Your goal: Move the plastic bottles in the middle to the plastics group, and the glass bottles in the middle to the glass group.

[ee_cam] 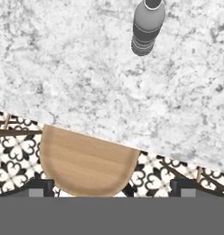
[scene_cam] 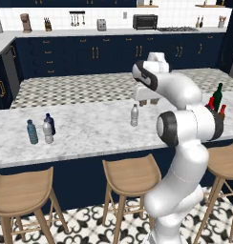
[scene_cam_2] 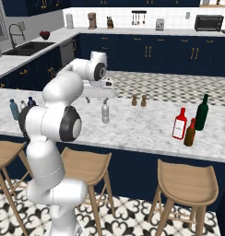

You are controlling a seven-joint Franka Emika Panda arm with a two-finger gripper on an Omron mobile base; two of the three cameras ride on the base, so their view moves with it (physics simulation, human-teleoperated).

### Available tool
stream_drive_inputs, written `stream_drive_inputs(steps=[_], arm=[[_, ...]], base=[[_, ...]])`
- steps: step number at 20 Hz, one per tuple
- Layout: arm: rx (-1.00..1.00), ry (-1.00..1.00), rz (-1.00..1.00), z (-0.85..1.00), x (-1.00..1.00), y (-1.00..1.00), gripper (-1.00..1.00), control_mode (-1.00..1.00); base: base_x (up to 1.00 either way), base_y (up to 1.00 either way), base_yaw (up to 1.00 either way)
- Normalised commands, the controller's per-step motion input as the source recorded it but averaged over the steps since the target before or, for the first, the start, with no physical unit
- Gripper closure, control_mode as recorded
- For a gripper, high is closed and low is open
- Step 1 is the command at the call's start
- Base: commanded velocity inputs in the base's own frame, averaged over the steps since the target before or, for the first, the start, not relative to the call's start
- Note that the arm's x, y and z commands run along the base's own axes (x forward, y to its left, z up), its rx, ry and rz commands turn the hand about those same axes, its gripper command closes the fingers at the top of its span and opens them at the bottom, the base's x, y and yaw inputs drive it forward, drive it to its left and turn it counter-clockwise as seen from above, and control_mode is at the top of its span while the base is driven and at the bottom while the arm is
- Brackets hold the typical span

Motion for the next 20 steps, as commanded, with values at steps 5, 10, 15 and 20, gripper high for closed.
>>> stream_drive_inputs(steps=[5, 10, 15, 20], arm=[[0.00, -0.09, 0.00, -0.26, 0.37, 0.01, -1.00, -1.00], [0.00, -0.01, 0.00, -0.27, 0.62, 0.01, -1.00, -1.00], [-0.01, -0.01, 0.00, -0.08, 0.52, 0.04, -1.00, -1.00], [-0.05, -0.13, 0.00, 0.08, 0.00, 0.25, -1.00, -1.00]], base=[[0.00, 0.00, 0.00], [0.00, 0.00, 0.00], [0.00, 0.00, 0.00], [0.00, 0.00, 0.00]])
